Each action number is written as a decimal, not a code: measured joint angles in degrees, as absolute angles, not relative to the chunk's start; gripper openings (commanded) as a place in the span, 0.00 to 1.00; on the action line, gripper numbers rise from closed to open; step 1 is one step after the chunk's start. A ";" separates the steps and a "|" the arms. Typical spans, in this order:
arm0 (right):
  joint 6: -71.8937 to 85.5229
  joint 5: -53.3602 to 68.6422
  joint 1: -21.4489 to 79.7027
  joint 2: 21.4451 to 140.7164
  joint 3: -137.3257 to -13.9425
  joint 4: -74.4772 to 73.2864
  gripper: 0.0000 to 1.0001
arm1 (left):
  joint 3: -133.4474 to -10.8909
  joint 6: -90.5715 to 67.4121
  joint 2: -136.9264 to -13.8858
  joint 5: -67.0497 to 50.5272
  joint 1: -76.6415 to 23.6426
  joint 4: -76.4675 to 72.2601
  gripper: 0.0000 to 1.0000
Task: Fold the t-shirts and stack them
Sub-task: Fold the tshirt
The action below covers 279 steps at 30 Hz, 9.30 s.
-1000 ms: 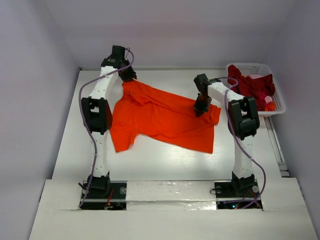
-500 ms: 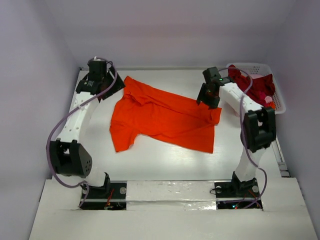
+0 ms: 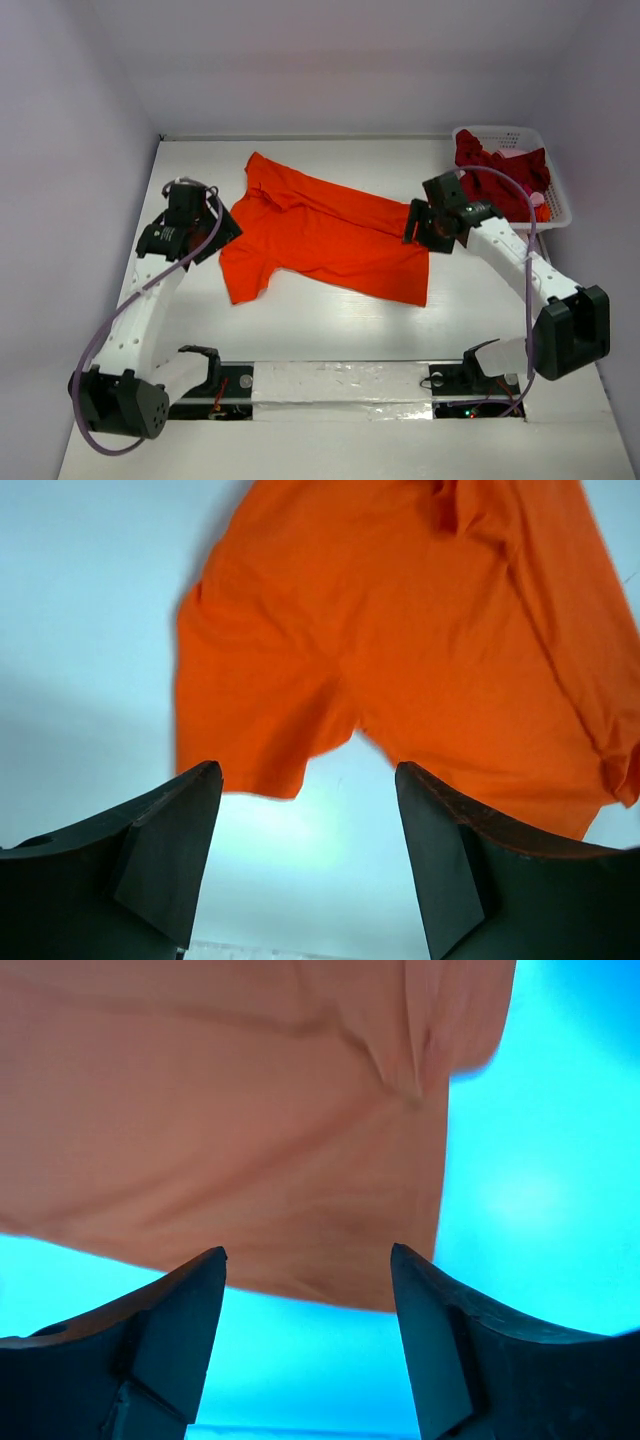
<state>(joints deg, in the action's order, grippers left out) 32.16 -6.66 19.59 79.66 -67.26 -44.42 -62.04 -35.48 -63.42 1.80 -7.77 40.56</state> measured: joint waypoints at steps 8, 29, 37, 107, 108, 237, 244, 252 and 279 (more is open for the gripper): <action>32.23 -5.17 24.82 72.69 -56.90 -45.65 0.67 | -53.36 -39.33 -57.95 1.72 -11.00 45.04 0.54; 36.80 -2.28 27.14 70.57 -51.35 -45.54 0.67 | -49.17 -47.18 -60.62 9.50 -19.29 53.10 0.51; 37.10 -1.43 27.14 70.57 -51.37 -45.54 0.67 | -46.85 -49.01 -65.14 9.45 -18.17 52.88 0.50; 37.04 0.47 27.14 68.20 -52.03 -45.82 0.67 | -43.88 -39.22 -82.46 -2.74 -2.87 36.99 0.41; 37.04 0.47 27.14 68.20 -52.03 -45.82 0.67 | -43.75 -39.24 -82.46 -2.96 -2.87 36.77 0.41; 90.30 -4.78 27.20 65.01 -36.29 -49.39 0.64 | -50.02 -33.65 -82.35 -7.05 -2.87 39.07 0.00; 95.70 -6.39 27.20 61.19 -35.86 -53.74 0.65 | -50.02 -32.67 -82.35 -8.29 -2.87 38.57 0.00; 100.62 -5.56 27.20 58.85 -35.00 -52.31 0.65 | -50.02 -31.53 -82.35 -9.23 -2.87 38.33 0.00; 112.29 -1.83 27.46 56.36 -25.69 -45.25 0.66 | -52.21 -30.65 -82.37 -11.00 -3.38 38.02 0.00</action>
